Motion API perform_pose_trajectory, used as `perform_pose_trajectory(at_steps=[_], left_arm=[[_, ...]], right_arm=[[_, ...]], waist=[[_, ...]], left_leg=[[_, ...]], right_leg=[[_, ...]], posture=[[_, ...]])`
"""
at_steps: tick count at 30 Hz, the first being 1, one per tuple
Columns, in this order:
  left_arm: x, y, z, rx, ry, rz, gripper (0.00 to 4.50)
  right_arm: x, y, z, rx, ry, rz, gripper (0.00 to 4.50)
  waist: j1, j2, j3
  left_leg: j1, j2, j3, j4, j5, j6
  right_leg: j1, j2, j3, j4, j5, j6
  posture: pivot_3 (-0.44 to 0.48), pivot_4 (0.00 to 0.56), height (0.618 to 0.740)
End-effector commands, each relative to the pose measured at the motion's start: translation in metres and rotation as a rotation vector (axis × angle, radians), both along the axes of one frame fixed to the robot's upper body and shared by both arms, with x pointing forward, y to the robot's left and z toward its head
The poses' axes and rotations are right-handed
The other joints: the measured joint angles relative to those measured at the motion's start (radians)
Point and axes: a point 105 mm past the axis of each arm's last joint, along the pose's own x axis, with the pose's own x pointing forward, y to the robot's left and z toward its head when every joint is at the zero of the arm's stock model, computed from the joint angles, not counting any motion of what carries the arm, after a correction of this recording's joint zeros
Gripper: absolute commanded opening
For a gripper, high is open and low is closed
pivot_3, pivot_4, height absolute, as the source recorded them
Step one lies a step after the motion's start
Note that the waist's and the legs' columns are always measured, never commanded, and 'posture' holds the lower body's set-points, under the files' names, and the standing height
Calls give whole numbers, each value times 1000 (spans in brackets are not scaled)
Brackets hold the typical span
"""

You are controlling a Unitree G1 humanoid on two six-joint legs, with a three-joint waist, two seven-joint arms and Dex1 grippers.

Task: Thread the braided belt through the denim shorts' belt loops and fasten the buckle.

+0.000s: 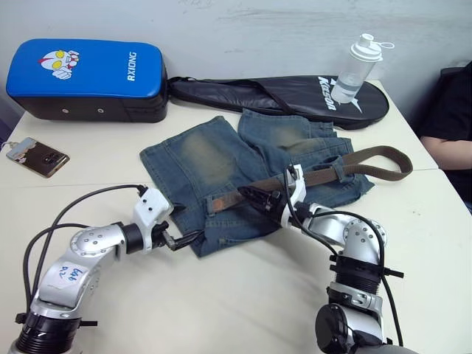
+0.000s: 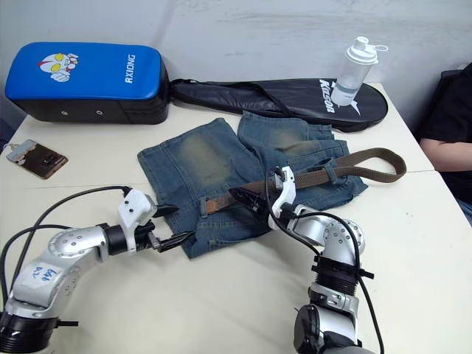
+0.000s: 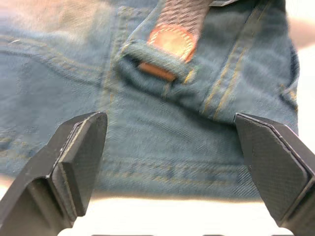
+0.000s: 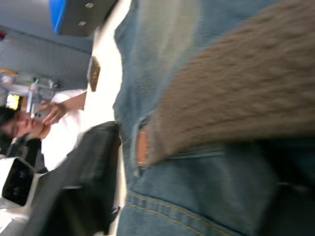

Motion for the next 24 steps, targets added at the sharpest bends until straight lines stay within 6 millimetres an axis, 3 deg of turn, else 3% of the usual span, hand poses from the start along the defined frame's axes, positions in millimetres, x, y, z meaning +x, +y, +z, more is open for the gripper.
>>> perform_pose_trajectory(at_steps=[1, 3, 4, 8, 14, 17, 20, 22, 23, 24], left_arm=[[-1, 6, 8, 6, -31, 7, 4500], [-1, 6, 9, 5, -31, 10, 4500], [-1, 5, 9, -9, -17, 13, 4500], [-7, 0, 8, -50, 30, -10, 4500], [-9, 0, 7, -99, 88, 18, 4500], [-8, 3, 5, -124, 130, 58, 4500], [-5, 11, 5, -155, 163, 119, 4500], [-1, 17, 7, -178, 171, 155, 4500], [0, 18, 7, -185, 174, 166, 4500], [1, 20, 8, -188, 177, 179, 4500]], right_arm=[[0, 11, -2, -11, 2, 18, 1536], [-2, 24, -2, -20, -1, 60, 353], [-3, 30, -2, -19, -5, 83, 58], [-4, 51, -2, -18, -18, 135, 58], [-7, 62, -6, -37, -42, 179, 58], [-11, 60, -3, -15, -70, 199, 1037], [-11, 49, 4, 9, -95, 181, 2436], [-5, 37, 6, 7, -91, 119, 2878], [-3, 32, 7, 17, -90, 99, 3640], [-1, 26, 10, 36, -88, 79, 3640]], waist=[[-1, 0, 0], [-2, 0, 0], [-3, 0, 0], [-21, -1, 0], [-31, -1, 0], [-28, 0, 0], [-23, 0, 0], [-19, 0, 0], [-19, 0, 0], [-18, 0, 0]], left_leg=[[0, 0, 0, 0, 0, 0], [0, 0, 0, 0, 0, 0], [0, 0, 0, 0, 0, 0], [1, 1, 0, 0, 0, 0], [1, 4, 0, 0, 1, -1], [1, 4, 0, 0, 0, -1], [0, 3, 0, 0, 0, -1], [0, 3, 0, 0, 0, -1], [0, 3, 0, 0, 0, -1], [0, 3, 0, 0, 0, -1]], right_leg=[[0, 0, 0, 0, 0, 0], [0, 0, 0, 0, 0, 0], [0, 0, 0, 0, 0, 0], [0, 1, 0, 0, 0, 0], [0, 5, 1, 0, 0, 0], [0, 5, 1, 0, 0, 0], [0, 5, 1, -1, 0, 0], [0, 5, 1, -1, 0, 0], [0, 4, 1, 0, 0, 0], [0, 4, 1, 0, 0, 0]], posture=[[0, 150, 740], [0, 150, 740], [0, 150, 740], [0, 150, 740], [0, 150, 740], [0, 150, 740], [0, 150, 740], [0, 150, 740], [0, 150, 740], [0, 150, 740]])
